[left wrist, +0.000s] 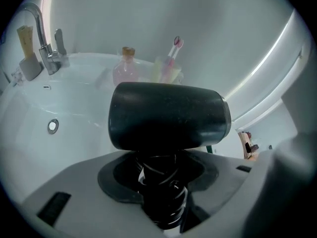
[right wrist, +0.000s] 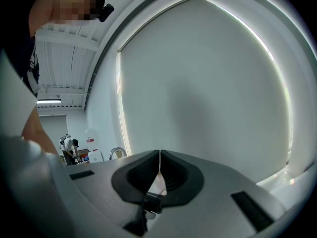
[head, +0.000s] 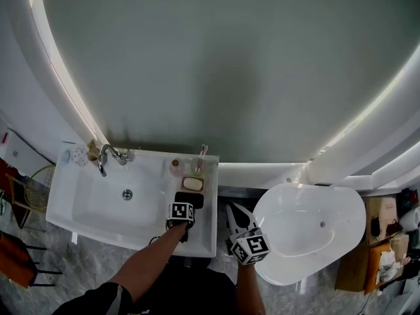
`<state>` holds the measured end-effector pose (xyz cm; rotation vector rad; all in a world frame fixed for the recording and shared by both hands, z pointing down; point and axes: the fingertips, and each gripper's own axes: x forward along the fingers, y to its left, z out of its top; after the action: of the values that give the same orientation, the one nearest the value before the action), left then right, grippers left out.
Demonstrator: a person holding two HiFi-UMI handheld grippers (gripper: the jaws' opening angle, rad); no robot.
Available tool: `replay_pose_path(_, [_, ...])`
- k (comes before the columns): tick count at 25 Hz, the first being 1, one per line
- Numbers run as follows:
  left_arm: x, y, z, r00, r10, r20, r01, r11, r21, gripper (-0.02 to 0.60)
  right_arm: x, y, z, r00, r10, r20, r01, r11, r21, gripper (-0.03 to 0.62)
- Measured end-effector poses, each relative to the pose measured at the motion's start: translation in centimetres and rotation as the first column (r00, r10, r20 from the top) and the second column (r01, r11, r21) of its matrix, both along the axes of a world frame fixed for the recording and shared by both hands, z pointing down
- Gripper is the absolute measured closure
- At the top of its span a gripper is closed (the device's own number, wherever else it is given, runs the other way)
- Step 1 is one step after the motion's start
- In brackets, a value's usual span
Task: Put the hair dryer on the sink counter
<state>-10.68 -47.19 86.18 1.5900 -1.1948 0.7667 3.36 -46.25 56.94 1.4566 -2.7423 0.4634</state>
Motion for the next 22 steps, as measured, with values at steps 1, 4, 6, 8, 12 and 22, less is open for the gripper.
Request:
replay_pose_path(1, [0.0, 0.0, 0.4, 1.0, -0.001, 0.01, 0.001, 1.0, -0.017, 0.362, 0.0, 0.1, 0.0, 1.0, -0.002, -0.001, 0.002, 1.0, -0.002, 0.563])
replay_pose_path(4, [0.0, -0.1, 1.4, 0.999, 0.007, 0.039, -0.005, 0.999, -0.053, 0.362, 0.2, 0.2, 0.2, 1.0, -0.001, 0.0, 0.001, 1.0, -0.01, 0.563])
replay_pose_path(6, [0.4, -0.4, 2.0, 0.998, 0.024, 0.054, -0.02, 0.998, -0.062, 0.362, 0.6, 0.2, 0.4, 1.0, 0.003, 0.005, -0.003, 1.0, -0.023, 0.563])
replay_pose_path(8, [0.6, -0.5, 2.6, 0.998, 0.029, 0.064, -0.024, 0.997, -0.079, 0.362, 1.0, 0.1, 0.6, 1.0, 0.008, 0.004, -0.008, 1.0, -0.03, 0.563])
replay_pose_path(12, [0.3, -0.5, 3.4, 0.998, -0.007, 0.063, 0.014, 0.993, -0.118, 0.362, 1.8, -0.2, 0.7, 1.0, 0.021, -0.011, -0.022, 0.999, -0.029, 0.563])
replay_pose_path(22, [0.5, -0.7, 3.9, 0.995, 0.016, 0.103, -0.001, 0.99, -0.14, 0.36, 2.0, -0.2, 1.7, 1.0, 0.012, -0.016, -0.013, 0.999, -0.049, 0.563])
